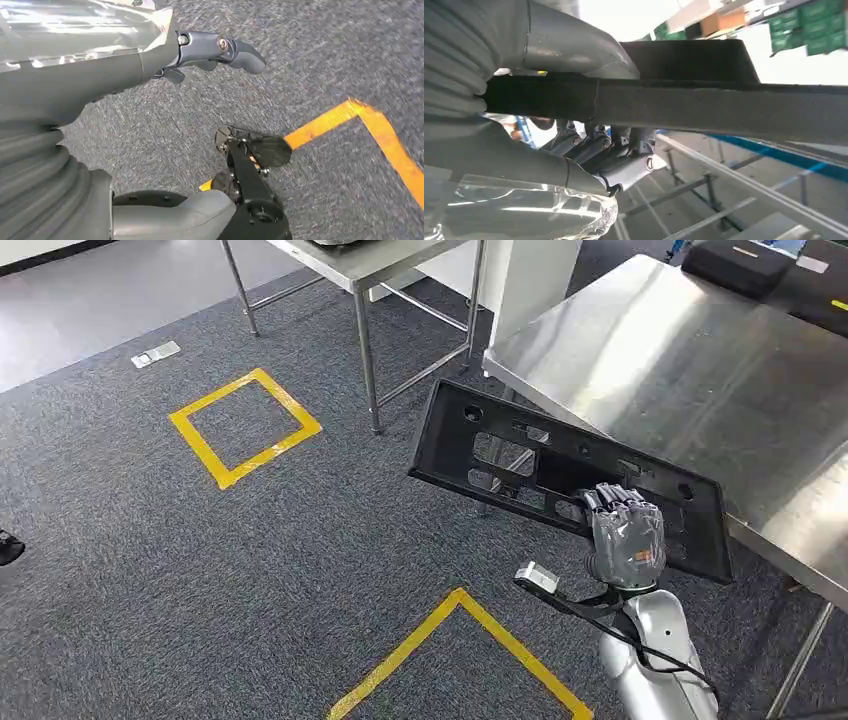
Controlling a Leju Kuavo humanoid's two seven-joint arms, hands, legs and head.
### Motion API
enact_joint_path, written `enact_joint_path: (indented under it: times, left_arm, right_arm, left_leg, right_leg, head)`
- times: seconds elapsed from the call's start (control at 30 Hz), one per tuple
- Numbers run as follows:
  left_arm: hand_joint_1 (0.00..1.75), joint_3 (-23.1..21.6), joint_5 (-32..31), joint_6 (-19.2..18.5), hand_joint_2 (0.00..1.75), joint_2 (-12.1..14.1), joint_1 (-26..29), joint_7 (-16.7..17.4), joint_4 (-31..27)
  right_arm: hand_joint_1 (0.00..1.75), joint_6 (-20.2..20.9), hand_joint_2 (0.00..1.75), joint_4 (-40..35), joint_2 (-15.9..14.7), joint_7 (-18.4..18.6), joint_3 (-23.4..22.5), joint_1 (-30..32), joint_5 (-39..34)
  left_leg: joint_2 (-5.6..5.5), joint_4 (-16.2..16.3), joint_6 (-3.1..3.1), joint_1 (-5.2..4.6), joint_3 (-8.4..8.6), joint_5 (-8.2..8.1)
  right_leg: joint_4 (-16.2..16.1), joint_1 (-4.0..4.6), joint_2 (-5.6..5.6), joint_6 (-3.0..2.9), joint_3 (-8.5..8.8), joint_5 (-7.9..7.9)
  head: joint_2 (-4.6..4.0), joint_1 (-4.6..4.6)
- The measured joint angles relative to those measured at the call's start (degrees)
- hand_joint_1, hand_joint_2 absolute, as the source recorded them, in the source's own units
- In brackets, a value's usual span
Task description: Take the parts from the cabinet and place them on the table.
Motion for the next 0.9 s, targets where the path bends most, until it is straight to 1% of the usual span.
enact_joint_path:
  times: [0.03, 0.07, 0.1, 0.13, 0.17, 0.2, 0.23, 0.27, 0.33, 0.37, 0.4, 0.43, 0.47, 0.5, 0.53, 0.57, 0.6, 0.63, 0.67, 0.7, 0.73, 0.77, 0.8, 0.83, 0.87, 0.9]
  left_arm:
    - [0.00, 0.0, -0.2, 0.8, 1.75, -0.2, 0.0, 0.1, 0.0]
    - [0.00, -0.1, -0.6, 2.3, 1.75, -1.2, -0.1, 0.2, 0.0]
    - [0.00, -0.2, -0.7, 4.3, 1.75, -2.5, -0.3, 0.3, 0.0]
    - [0.00, -0.3, -0.8, 5.6, 1.75, -3.3, -0.4, 0.1, 0.0]
    - [0.00, -0.5, -0.9, 6.5, 1.75, -4.6, -0.5, -0.1, -0.1]
    - [0.00, -0.6, -1.0, 6.9, 1.75, -5.2, -0.6, -0.3, -0.2]
    - [0.00, -0.7, -1.2, 6.9, 1.75, -5.9, -0.6, -0.4, -0.4]
    - [0.00, -0.8, -1.2, 6.8, 1.75, -6.4, -0.6, -0.4, -0.5]
    - [0.00, -0.9, -1.2, 6.7, 1.75, -6.5, -0.4, -0.6, -0.5]
    - [0.00, -0.9, -1.2, 6.6, 1.75, -6.6, -0.3, -0.7, -0.5]
    - [0.00, -0.9, -1.2, 6.4, 1.75, -6.6, -0.3, -0.7, -0.5]
    - [0.00, -0.9, -1.2, 6.4, 1.75, -6.6, -0.3, -0.7, -0.5]
    - [0.00, -0.9, -1.2, 6.4, 1.75, -6.6, -0.3, -0.9, -0.5]
    - [0.00, -0.9, -1.2, 6.3, 1.75, -6.6, -0.3, -1.0, -0.5]
    - [0.00, -0.9, -1.2, 6.3, 1.75, -6.7, -0.4, -1.0, -0.5]
    - [0.00, -0.9, -1.2, 6.2, 1.75, -6.8, -0.4, -1.0, -0.5]
    - [0.00, -0.9, -1.2, 6.3, 1.75, -6.8, -0.4, -1.0, -0.5]
    - [0.00, -0.9, -1.2, 6.3, 1.75, -7.0, -0.4, -1.0, -0.5]
    - [0.00, -0.9, -1.2, 6.3, 1.75, -7.1, -0.4, -1.0, -0.5]
    - [0.00, -0.9, -1.2, 6.4, 1.75, -7.2, -0.6, -1.2, -0.6]
    - [0.00, -0.9, -1.2, 6.8, 1.75, -7.2, -0.5, -1.6, -0.6]
    - [0.00, -0.9, -1.2, 6.9, 1.75, -7.2, -0.4, -1.9, -0.6]
    - [0.00, -0.9, -1.1, 7.0, 1.75, -7.3, -0.3, -2.0, -0.6]
    - [0.00, -0.9, -1.1, 7.1, 1.75, -7.3, -0.2, -2.0, -0.6]
    - [0.00, -0.9, -1.1, 7.1, 1.75, -7.3, -0.2, -2.0, -0.6]
    - [0.00, -0.9, -1.1, 7.1, 1.75, -7.3, -0.2, -2.0, -0.6]
  right_arm:
    - [1.75, 0.0, 1.75, 0.2, 0.0, 0.1, 0.0, -0.3, 0.1]
    - [1.75, 0.0, 1.75, 0.4, 0.1, 0.1, 0.0, -0.5, 0.1]
    - [1.75, 0.0, 1.75, 0.6, 0.1, 0.2, 0.0, -0.7, 0.2]
    - [1.75, 0.0, 1.75, 0.9, 0.1, 0.2, 0.0, -0.8, 0.2]
    - [1.75, 0.0, 1.75, 1.2, 0.1, 0.2, 0.0, -1.1, 0.3]
    - [1.75, 0.0, 1.75, 1.4, 0.2, 0.2, 0.1, -1.2, 0.4]
    - [1.75, 0.0, 1.75, 1.8, 0.4, 0.2, 0.1, -1.7, 0.4]
    - [1.75, 0.0, 1.75, 2.2, 0.6, 0.2, 0.1, -2.0, 0.4]
    - [1.75, 0.0, 1.75, 2.8, 0.8, 0.2, 0.1, -2.1, 0.4]
    - [1.75, 0.0, 1.75, 3.2, 0.9, 0.2, 0.1, -2.1, 0.4]
    - [1.75, 0.0, 1.75, 3.5, 0.9, 0.2, 0.1, -2.1, 0.4]
    - [1.75, -0.1, 1.75, 3.7, 0.9, 0.2, 0.1, -2.1, 0.4]
    - [1.75, -0.1, 1.75, 3.9, 1.0, 0.2, 0.1, -2.1, 0.4]
    - [1.75, -0.1, 1.75, 4.0, 1.0, 0.2, 0.1, -2.2, 0.4]
    - [1.75, -0.1, 1.75, 4.1, 1.0, 0.2, 0.1, -2.2, 0.4]
    - [1.75, -0.1, 1.75, 4.3, 1.0, 0.2, 0.1, -2.4, 0.4]
    - [1.75, -0.1, 1.75, 4.3, 1.1, 0.2, 0.1, -2.4, 0.4]
    - [1.75, -0.1, 1.75, 4.4, 1.1, 0.2, 0.1, -2.3, 0.4]
    - [1.75, -0.1, 1.75, 4.5, 1.1, 0.2, 0.2, -2.4, 0.4]
    - [1.75, -0.1, 1.75, 4.5, 1.0, 0.1, 0.2, -2.3, 0.3]
    - [1.75, -0.1, 1.75, 4.6, 0.9, 0.1, 0.2, -2.5, 0.2]
    - [1.75, -0.1, 1.75, 4.7, 0.9, 0.1, 0.3, -2.7, 0.0]
    - [1.75, -0.1, 1.75, 4.8, 1.0, 0.1, 0.4, -2.7, 0.0]
    - [1.75, -0.1, 1.75, 5.0, 1.0, 0.1, 0.4, -2.7, -0.1]
    - [1.75, -0.1, 1.75, 5.2, 0.9, 0.1, 0.5, -2.6, -0.1]
    - [1.75, -0.1, 1.75, 5.4, 0.9, 0.1, 0.6, -2.5, -0.2]
  left_leg:
    - [0.33, 0.0, -0.32, -0.43, -0.15, -0.22]
    - [0.75, 0.1, -0.49, -0.43, 0.08, -0.28]
    - [1.31, 0.1, -0.59, -0.47, 0.26, -0.32]
    - [1.90, -0.2, -0.76, -0.45, 0.48, -0.24]
    - [2.61, -0.1, -1.22, -0.38, 0.58, -0.57]
    - [0.39, 0.8, -1.67, 0.10, 0.33, -1.44]
    - [-2.37, 3.7, -1.77, 0.28, -0.83, -3.51]
    - [-3.97, 8.9, -1.91, 0.40, -3.20, -6.28]
    - [-4.66, 16.7, -2.07, 0.45, -7.08, -9.23]
    - [-4.70, 18.2, -1.98, 0.46, -8.08, -8.98]
    - [-4.75, 16.9, -1.86, 0.46, -7.61, -7.44]
    - [-5.03, 13.1, -1.64, 0.47, -5.83, -4.80]
    - [-5.67, 8.0, -1.41, 0.54, -3.42, -2.10]
    - [-7.68, 3.1, -1.22, 0.69, -1.07, 0.05]
    - [-9.82, 1.3, -1.15, 0.76, -0.22, -0.76]
    - [-8.86, 1.0, -1.10, 0.64, -0.37, -0.49]
    - [-8.40, 1.1, -0.96, 0.40, -0.40, -0.46]
    - [-7.75, 1.1, -0.62, 0.08, -0.33, -0.34]
    - [-6.94, 0.4, 0.00, 0.25, -0.14, 0.15]
    - [-6.02, -0.3, 0.58, 0.54, -0.01, 0.76]
    - [-5.65, -0.6, 1.00, 0.42, -0.04, 0.92]
    - [-4.80, -0.5, 1.09, 0.40, -0.16, 0.96]
    - [-4.08, -0.5, 1.10, 0.31, -0.25, 0.96]
    - [-3.19, -0.5, 1.09, 0.30, -0.39, 0.95]
    - [-2.40, -0.5, 1.09, 0.30, -0.46, 0.95]
    - [-1.55, -0.5, 1.04, 0.30, -0.46, 0.92]
  right_leg:
    - [0.3, 0.75, -0.47, -0.25, 0.47, 0.43]
    - [0.2, 0.58, 0.60, -0.82, 0.00, 0.66]
    - [0.2, 0.63, 1.05, -1.08, -0.09, 0.71]
    - [0.2, 0.71, 1.70, -1.19, -0.21, 0.69]
    - [-0.1, 0.01, 2.51, -1.79, 0.10, 1.03]
    - [-0.2, -0.34, 3.20, -2.00, 0.15, 1.17]
    - [-0.1, -0.43, 3.72, -2.68, 0.08, 1.31]
    - [-0.2, -0.26, 4.42, -2.93, 0.05, 1.36]
    - [-0.1, 0.05, 5.71, -3.13, -0.08, 1.48]
    - [-0.1, 0.18, 6.55, -3.14, -0.10, 1.49]
    - [-0.1, 0.20, 7.32, -3.12, -0.08, 1.50]
    - [0.0, 0.20, 8.11, -3.11, -0.05, 1.51]
    - [0.1, 0.20, 8.84, -3.08, 0.01, 1.53]
    - [0.2, 0.16, 9.46, -3.03, 0.01, 1.56]
    - [0.3, 0.59, 9.99, -2.71, -0.26, 1.71]
    - [0.4, 0.49, 10.55, -2.47, -0.60, 1.87]
    - [0.3, 0.38, 10.97, -2.14, -0.85, 2.07]
    - [-0.1, 0.20, 11.73, -1.67, -1.00, 2.38]
    - [-0.3, 0.56, 12.41, -1.16, -1.46, 2.69]
    - [0.6, 0.32, 10.25, -1.30, -1.81, 2.24]
    - [2.7, 0.71, 7.21, -1.57, -3.03, 0.78]
    - [6.5, 0.61, 5.86, -1.83, -4.84, -1.17]
    - [11.1, 0.50, 5.32, -1.92, -6.94, -3.13]
    - [15.9, 0.40, 5.11, -1.80, -9.06, -4.84]
    - [18.5, 0.27, 5.04, -1.35, -10.13, -5.34]
    - [17.8, 0.10, 4.89, -0.83, -9.61, -4.86]
  head:
    - [0.00, -0.09]
    - [0.00, -0.19]
    - [0.00, -0.29]
    - [0.00, -0.24]
    - [0.00, -0.28]
    - [0.00, -0.26]
    - [0.00, -0.50]
    - [0.00, -0.52]
    - [0.00, -0.52]
    - [0.00, -0.48]
    - [0.00, -0.55]
    - [0.00, -0.52]
    - [0.00, -0.55]
    - [0.00, -0.55]
    - [0.00, -0.46]
    - [0.00, -0.44]
    - [0.00, -0.52]
    - [0.00, -0.48]
    - [0.00, -0.50]
    - [0.00, -0.48]
    - [0.00, -0.25]
    - [0.00, 0.09]
    - [0.00, 0.09]
    - [0.00, 0.09]
    - [0.00, 0.11]
    - [0.00, 0.09]
